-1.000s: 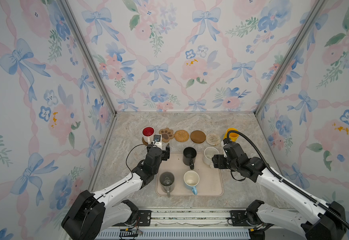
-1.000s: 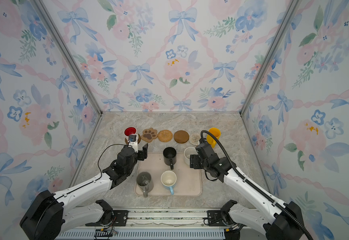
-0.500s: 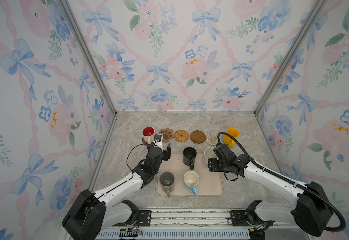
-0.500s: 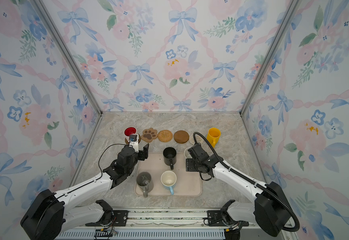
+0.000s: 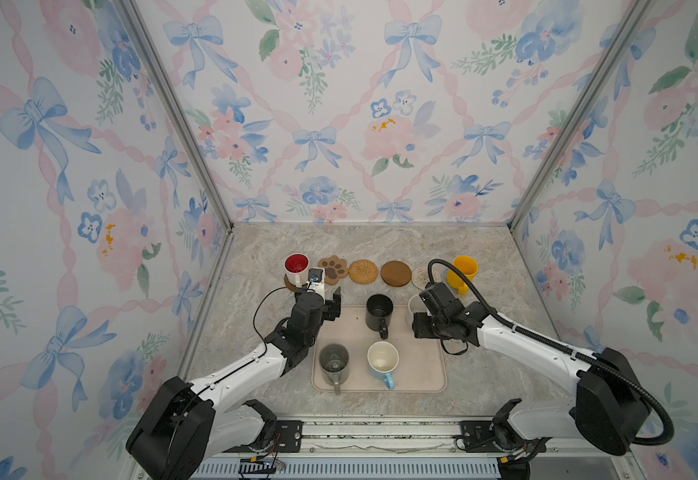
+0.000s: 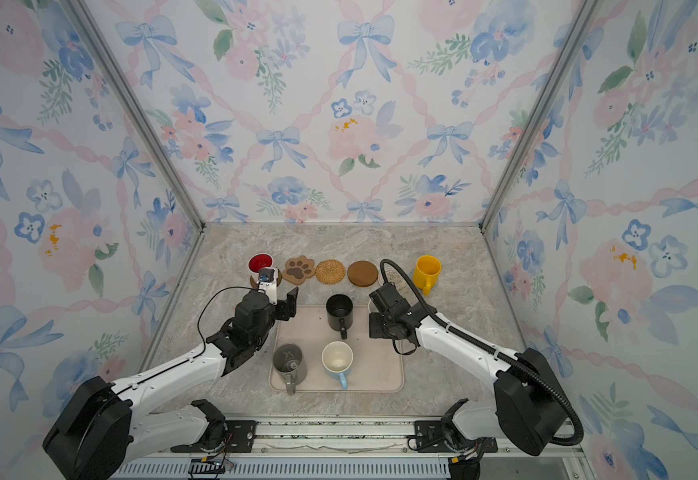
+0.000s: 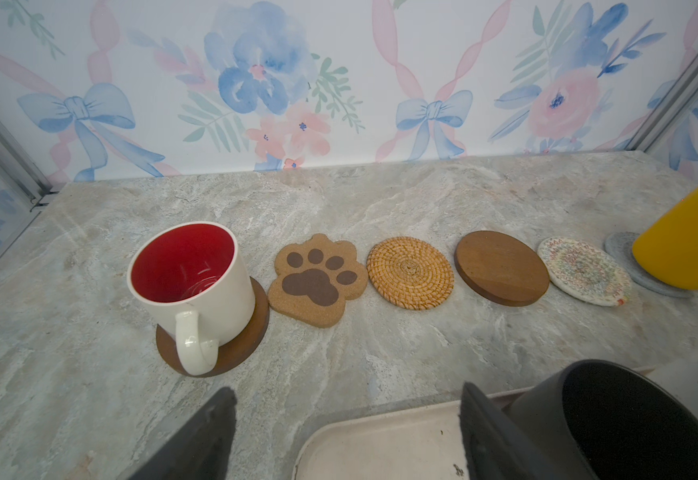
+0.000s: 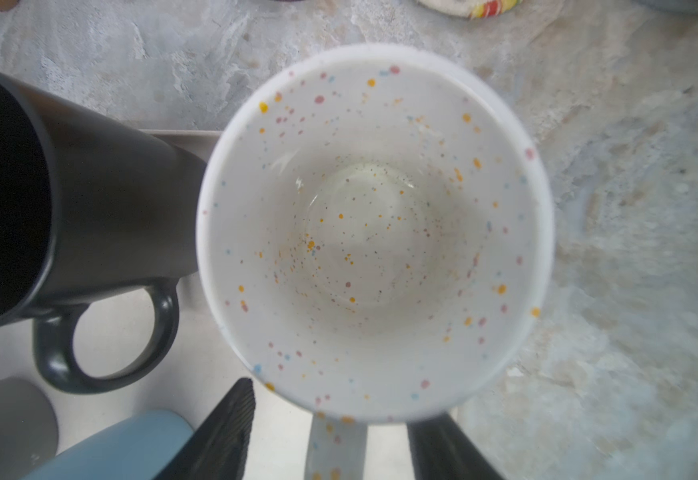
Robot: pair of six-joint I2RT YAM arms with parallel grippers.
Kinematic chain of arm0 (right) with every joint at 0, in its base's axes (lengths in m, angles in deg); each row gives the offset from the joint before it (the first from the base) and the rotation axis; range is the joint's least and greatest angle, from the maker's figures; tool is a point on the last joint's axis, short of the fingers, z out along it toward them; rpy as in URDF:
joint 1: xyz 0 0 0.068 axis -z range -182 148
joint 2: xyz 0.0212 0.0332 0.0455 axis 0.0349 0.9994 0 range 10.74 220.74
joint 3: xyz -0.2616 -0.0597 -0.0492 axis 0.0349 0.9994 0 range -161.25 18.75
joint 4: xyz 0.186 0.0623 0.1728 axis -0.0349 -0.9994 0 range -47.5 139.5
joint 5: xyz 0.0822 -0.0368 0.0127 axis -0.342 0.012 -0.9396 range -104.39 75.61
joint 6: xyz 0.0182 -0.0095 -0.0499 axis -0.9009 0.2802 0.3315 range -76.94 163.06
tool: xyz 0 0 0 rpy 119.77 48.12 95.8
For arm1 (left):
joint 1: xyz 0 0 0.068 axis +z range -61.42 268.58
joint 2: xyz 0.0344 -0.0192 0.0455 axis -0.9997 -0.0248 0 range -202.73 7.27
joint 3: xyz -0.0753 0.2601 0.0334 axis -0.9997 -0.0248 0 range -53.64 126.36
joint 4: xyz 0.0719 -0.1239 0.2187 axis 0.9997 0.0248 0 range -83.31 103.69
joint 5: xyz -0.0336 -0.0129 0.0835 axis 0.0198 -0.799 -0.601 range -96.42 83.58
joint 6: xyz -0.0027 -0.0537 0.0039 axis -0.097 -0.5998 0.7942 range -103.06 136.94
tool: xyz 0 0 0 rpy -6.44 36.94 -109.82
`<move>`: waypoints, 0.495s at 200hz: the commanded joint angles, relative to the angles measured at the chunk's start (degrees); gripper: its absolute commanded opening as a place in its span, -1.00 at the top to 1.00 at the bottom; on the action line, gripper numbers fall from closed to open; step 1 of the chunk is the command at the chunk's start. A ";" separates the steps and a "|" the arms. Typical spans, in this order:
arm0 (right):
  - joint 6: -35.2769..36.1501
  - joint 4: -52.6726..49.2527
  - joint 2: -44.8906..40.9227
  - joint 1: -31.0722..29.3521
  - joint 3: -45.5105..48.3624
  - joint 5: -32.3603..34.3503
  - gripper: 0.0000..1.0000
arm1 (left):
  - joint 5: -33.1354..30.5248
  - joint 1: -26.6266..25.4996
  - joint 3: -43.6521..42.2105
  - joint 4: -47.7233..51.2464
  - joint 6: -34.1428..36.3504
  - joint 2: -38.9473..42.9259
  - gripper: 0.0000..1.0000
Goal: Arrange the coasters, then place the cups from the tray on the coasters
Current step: 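Move the right gripper over the white speckled mug on the tray, then grasp the white speckled mug with the right gripper and lift it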
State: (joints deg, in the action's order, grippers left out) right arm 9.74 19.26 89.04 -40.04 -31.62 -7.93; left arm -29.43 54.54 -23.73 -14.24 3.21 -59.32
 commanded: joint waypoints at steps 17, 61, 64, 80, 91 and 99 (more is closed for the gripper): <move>-0.02 -1.07 1.25 -0.63 -1.49 -0.31 -0.06 | 1.16 0.60 1.36 -0.35 -0.85 -0.78 -0.61; -0.16 -1.04 2.39 -0.56 -1.49 -0.39 0.04 | 1.73 0.77 1.22 -0.37 -0.96 -0.65 -0.61; -0.10 -1.05 2.46 -0.62 -1.51 -0.39 0.05 | 1.73 0.79 1.22 -0.34 -0.94 -0.64 -0.61; -0.08 -1.00 2.88 -0.62 -1.57 -0.42 0.11 | 1.69 0.82 1.11 -0.40 -0.95 -0.56 -0.62; -0.16 -1.05 3.07 -0.61 -1.49 -0.35 0.14 | 1.70 0.89 1.11 -0.40 -0.95 -0.55 -0.62; -0.17 -1.04 3.26 -0.57 -1.51 -0.40 0.17 | 1.73 0.90 1.13 -0.34 -1.00 -0.56 -0.62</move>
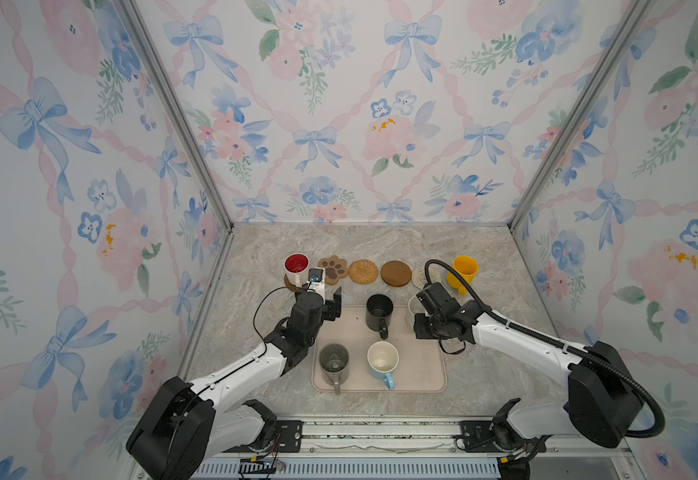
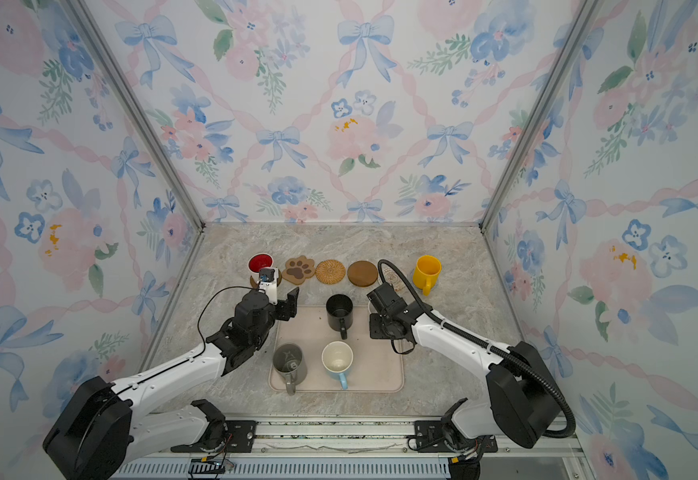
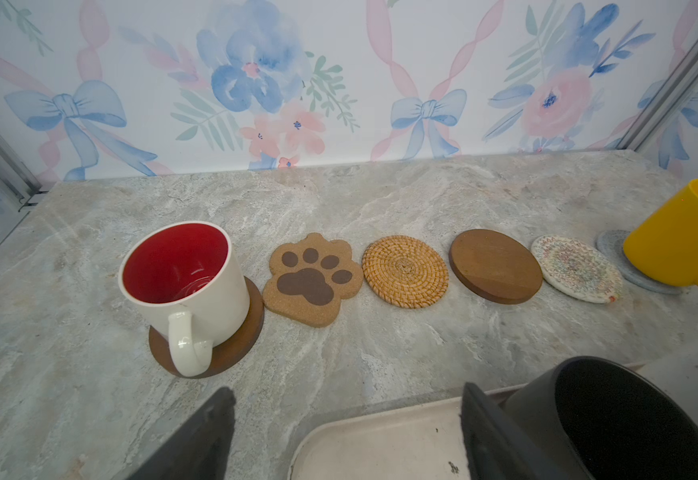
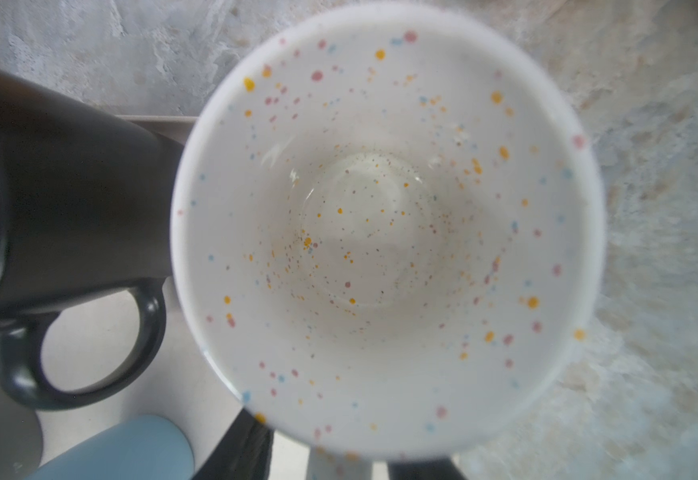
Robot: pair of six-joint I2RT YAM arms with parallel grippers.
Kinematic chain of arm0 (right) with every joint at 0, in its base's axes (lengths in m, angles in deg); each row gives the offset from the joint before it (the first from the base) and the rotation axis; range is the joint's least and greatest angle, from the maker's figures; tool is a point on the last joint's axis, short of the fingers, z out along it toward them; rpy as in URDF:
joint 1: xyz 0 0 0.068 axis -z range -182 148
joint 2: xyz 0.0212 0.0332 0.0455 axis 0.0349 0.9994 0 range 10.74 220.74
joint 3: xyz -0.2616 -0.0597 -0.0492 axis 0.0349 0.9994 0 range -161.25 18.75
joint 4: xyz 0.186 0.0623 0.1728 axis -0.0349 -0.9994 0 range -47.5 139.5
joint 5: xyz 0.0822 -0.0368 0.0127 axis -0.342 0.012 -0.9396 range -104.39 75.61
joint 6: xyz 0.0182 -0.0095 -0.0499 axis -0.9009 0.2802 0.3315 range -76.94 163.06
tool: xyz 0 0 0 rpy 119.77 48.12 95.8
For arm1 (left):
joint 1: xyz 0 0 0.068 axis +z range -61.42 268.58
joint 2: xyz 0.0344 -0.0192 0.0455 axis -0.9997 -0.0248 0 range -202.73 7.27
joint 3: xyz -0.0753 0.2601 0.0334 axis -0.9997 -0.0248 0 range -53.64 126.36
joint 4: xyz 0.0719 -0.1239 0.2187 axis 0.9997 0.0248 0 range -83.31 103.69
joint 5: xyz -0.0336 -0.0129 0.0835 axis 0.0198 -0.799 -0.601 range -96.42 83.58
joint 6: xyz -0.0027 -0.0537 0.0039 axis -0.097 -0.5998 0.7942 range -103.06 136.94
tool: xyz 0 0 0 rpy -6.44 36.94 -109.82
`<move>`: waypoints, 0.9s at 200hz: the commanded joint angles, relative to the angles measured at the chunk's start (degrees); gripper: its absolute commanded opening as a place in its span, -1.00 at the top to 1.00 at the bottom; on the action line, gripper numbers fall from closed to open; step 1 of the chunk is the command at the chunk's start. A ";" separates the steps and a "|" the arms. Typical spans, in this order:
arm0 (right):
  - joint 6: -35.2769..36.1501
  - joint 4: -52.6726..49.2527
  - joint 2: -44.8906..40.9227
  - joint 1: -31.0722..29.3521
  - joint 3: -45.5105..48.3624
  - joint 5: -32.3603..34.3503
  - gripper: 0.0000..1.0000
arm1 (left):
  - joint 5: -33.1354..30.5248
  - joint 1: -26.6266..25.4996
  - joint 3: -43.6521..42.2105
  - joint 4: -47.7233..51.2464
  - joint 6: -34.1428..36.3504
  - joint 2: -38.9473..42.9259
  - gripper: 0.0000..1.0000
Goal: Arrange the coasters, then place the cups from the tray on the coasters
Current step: 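Grasp the white speckled mug with the right gripper and lift it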
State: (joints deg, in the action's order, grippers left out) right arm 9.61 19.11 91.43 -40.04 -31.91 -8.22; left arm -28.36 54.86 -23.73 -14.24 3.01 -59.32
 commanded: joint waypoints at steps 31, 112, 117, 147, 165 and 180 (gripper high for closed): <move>-0.12 -0.84 1.71 -0.63 -1.38 -0.20 0.25 | 1.06 0.66 1.37 -0.39 -0.83 -0.83 -0.62; 0.22 -1.67 3.03 -0.60 -1.98 0.06 0.73 | 1.41 0.82 2.09 -0.34 -1.18 -2.56 -0.62; 0.29 -1.79 3.07 -0.63 -2.08 0.15 0.78 | 1.41 0.84 2.08 -0.34 -1.18 -2.57 -0.62; 0.71 -2.80 3.08 -0.62 -2.52 1.21 1.00 | 1.45 0.93 2.08 -0.34 -1.23 -2.45 -0.62; 1.08 -3.47 2.56 -0.59 -2.83 2.19 1.00 | 1.20 0.91 1.95 -0.34 -1.20 -2.23 -0.62; 1.46 -4.07 1.79 -0.89 -3.08 3.41 1.00 | 1.11 0.95 1.80 -0.39 -1.22 -2.08 -0.62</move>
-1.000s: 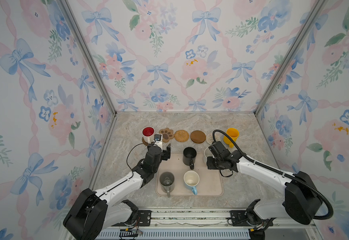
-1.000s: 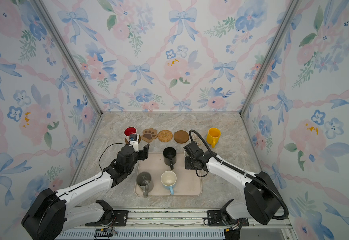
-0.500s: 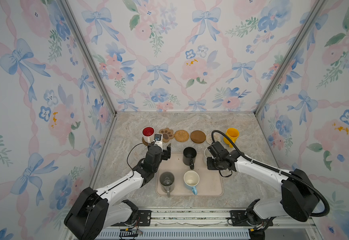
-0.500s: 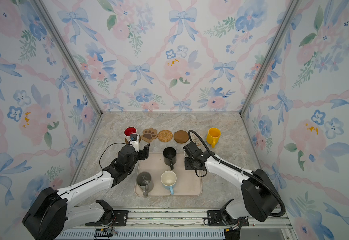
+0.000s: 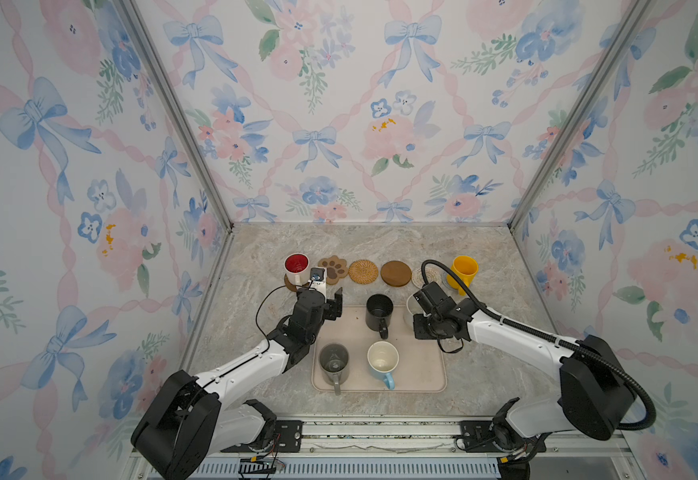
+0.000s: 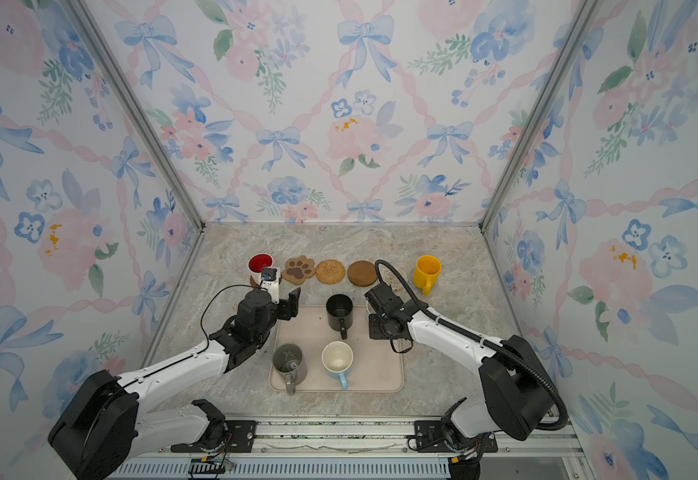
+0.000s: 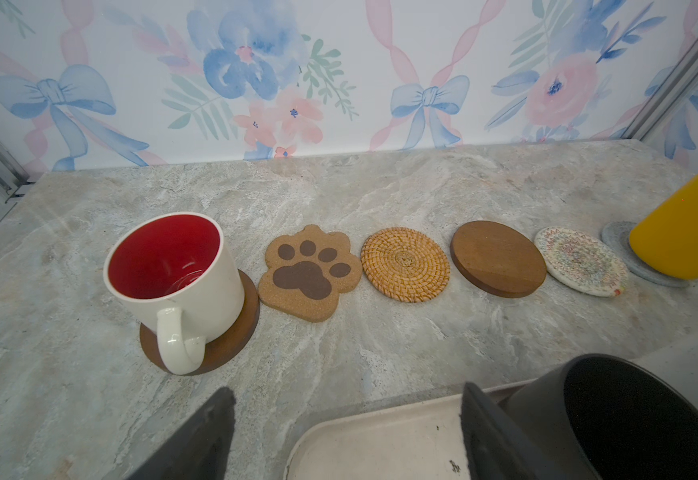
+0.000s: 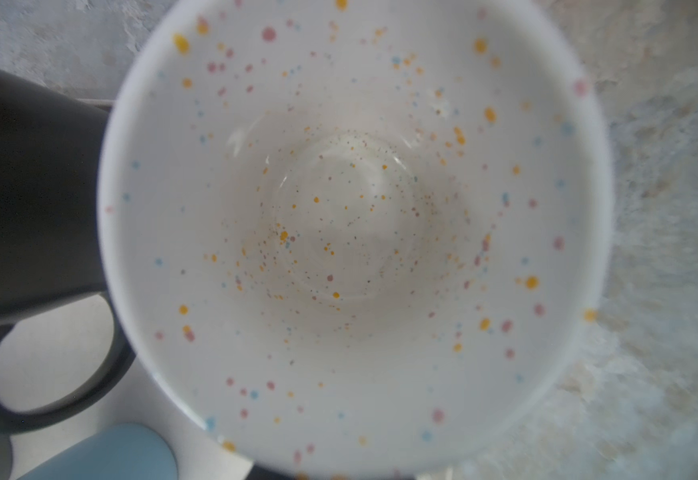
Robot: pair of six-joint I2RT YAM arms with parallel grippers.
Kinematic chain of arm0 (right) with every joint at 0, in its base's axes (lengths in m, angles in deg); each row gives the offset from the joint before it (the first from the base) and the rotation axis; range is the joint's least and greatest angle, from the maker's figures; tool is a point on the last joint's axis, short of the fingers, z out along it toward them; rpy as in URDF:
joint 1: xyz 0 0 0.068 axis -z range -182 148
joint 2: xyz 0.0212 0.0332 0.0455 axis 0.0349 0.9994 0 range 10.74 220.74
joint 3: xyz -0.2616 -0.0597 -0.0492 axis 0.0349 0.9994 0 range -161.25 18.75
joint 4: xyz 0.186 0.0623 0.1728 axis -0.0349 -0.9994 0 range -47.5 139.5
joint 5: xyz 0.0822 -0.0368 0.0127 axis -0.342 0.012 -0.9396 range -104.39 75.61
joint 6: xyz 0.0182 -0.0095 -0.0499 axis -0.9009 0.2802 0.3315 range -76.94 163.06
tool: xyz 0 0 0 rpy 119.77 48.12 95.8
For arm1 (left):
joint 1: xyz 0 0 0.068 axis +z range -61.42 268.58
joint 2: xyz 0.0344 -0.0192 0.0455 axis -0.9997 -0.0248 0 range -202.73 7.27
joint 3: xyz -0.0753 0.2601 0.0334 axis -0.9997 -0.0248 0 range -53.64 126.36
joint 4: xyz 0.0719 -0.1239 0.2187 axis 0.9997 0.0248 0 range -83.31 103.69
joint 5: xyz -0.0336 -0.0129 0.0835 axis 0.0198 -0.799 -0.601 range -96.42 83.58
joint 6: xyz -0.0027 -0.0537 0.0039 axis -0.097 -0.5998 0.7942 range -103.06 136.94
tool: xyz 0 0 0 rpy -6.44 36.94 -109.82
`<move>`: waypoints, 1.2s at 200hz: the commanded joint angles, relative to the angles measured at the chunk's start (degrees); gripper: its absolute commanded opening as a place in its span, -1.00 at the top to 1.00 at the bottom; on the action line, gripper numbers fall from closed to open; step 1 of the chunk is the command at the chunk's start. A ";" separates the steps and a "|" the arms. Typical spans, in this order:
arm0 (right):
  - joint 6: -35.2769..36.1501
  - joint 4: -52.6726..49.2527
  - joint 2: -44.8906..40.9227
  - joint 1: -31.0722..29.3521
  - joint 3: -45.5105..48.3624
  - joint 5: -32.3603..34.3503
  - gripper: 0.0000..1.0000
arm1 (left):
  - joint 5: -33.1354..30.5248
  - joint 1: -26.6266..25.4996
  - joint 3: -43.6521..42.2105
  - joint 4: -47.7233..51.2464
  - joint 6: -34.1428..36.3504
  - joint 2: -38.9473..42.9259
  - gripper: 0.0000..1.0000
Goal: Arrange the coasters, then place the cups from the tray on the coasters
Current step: 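Grasp the white speckled mug with the right gripper and lift it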
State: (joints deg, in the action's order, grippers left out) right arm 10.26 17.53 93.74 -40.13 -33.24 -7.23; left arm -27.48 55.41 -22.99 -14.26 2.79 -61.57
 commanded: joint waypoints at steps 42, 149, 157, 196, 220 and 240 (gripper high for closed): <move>2.21 -4.13 -1.66 -1.49 -3.01 4.10 1.00 | 0.37 0.44 0.96 -0.33 -1.05 0.39 -0.62; 6.25 -5.66 -3.52 -1.18 -7.98 8.57 1.00 | 0.11 0.73 0.59 -0.38 -1.23 0.81 -0.62; 6.65 -5.52 -3.54 -0.92 -8.38 8.56 1.00 | 0.20 0.73 0.63 -0.39 -1.23 0.90 -0.62; 8.32 -3.52 -3.58 1.04 -9.83 9.00 1.00 | 0.19 0.94 0.21 -0.38 -1.31 1.32 -0.62; 9.77 -2.28 -2.82 3.06 -11.45 9.32 1.00 | 0.23 1.14 0.01 -0.46 -1.34 1.68 -0.62; 11.22 -1.74 -1.48 5.05 -13.35 9.07 1.00 | 0.31 1.24 -0.16 -0.40 -1.40 1.95 -0.62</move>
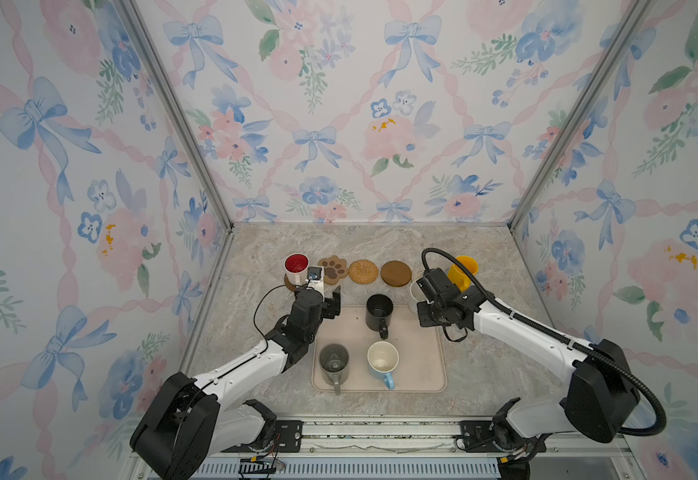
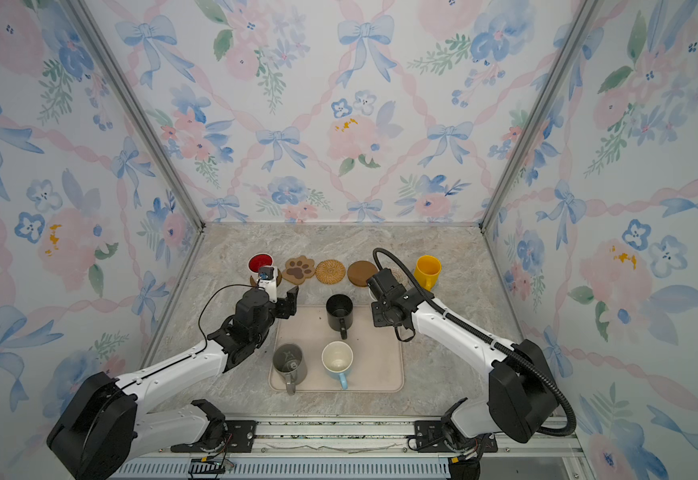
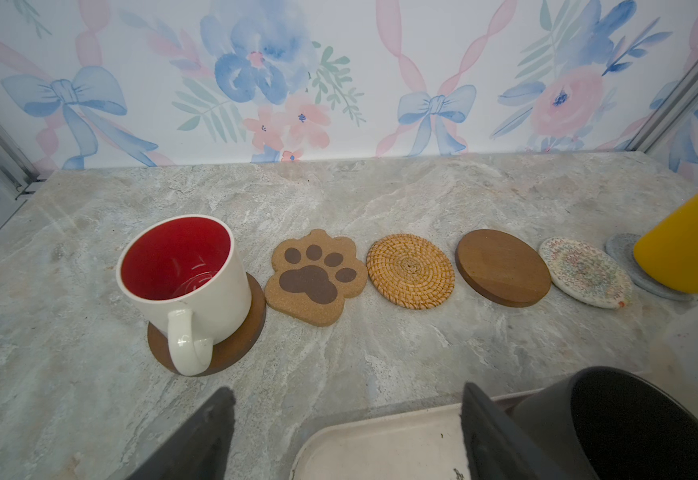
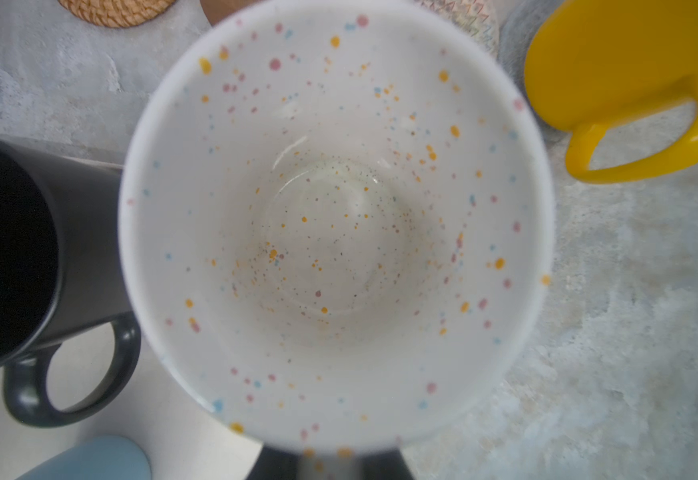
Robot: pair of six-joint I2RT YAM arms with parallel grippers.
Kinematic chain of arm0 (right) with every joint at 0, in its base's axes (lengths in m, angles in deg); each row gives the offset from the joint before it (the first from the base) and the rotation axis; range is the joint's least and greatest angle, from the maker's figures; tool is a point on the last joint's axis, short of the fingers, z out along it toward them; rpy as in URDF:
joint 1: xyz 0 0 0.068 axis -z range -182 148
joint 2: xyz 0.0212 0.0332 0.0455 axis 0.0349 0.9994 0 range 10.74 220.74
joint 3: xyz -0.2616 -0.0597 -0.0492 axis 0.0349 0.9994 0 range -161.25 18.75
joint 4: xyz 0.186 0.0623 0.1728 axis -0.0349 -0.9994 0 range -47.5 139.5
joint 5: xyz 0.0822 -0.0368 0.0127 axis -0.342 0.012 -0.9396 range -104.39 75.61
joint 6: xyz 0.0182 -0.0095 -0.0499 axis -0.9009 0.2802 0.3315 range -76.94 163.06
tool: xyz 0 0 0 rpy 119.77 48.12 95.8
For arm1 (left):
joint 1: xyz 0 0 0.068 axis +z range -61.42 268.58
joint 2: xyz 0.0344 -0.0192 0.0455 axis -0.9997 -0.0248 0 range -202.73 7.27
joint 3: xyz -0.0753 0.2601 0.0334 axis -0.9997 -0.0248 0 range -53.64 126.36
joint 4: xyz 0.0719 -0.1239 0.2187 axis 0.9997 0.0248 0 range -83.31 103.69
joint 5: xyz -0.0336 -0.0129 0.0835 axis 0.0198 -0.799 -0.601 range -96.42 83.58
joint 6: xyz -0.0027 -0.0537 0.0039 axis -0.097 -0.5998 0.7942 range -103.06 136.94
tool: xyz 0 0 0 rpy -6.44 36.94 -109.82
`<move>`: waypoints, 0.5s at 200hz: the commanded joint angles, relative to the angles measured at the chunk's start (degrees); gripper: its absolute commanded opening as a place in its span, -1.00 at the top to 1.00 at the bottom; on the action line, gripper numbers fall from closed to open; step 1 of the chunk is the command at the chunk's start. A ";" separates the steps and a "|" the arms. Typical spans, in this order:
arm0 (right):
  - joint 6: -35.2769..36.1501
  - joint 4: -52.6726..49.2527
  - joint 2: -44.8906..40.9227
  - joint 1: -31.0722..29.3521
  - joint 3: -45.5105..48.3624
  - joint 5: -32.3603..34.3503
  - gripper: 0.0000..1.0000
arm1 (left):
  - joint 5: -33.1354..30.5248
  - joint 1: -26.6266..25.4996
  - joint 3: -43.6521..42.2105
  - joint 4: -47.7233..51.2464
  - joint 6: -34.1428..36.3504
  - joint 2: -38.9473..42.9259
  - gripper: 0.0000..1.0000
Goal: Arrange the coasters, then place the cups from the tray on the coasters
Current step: 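Grasp the white speckled mug with the right gripper and lift it, then carry the white speckled mug with the right gripper toward the colourful knit coaster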
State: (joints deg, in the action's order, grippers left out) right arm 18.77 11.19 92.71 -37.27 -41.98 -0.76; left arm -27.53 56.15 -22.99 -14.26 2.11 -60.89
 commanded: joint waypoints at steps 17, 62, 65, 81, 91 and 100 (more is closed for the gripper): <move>3.88 5.35 0.50 3.55 -6.20 2.47 1.00 | 0.28 0.50 -0.30 -0.39 -0.73 1.58 -0.62; 7.06 6.88 4.18 6.93 -10.53 2.08 1.00 | 0.28 0.76 -0.56 -0.34 -0.73 1.72 -0.62; 7.30 6.89 4.50 7.19 -10.89 2.10 1.00 | 0.27 0.73 -0.55 -0.38 -0.73 1.76 -0.62; 8.38 6.99 6.09 8.55 -12.54 1.61 1.00 | 0.34 0.86 -0.55 -0.47 -0.82 1.72 -0.62; 8.94 7.01 7.06 9.47 -13.54 1.02 1.00 | 0.32 0.83 -0.51 -0.43 -0.75 1.63 -0.62; 9.29 7.15 7.98 10.17 -14.16 0.50 1.00 | 0.34 0.88 -0.40 -0.35 -0.81 1.63 -0.62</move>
State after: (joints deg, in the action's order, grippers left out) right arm 25.61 14.19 99.64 -28.98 -51.73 -0.68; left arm -27.50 56.44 -22.99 -14.28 1.74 -60.26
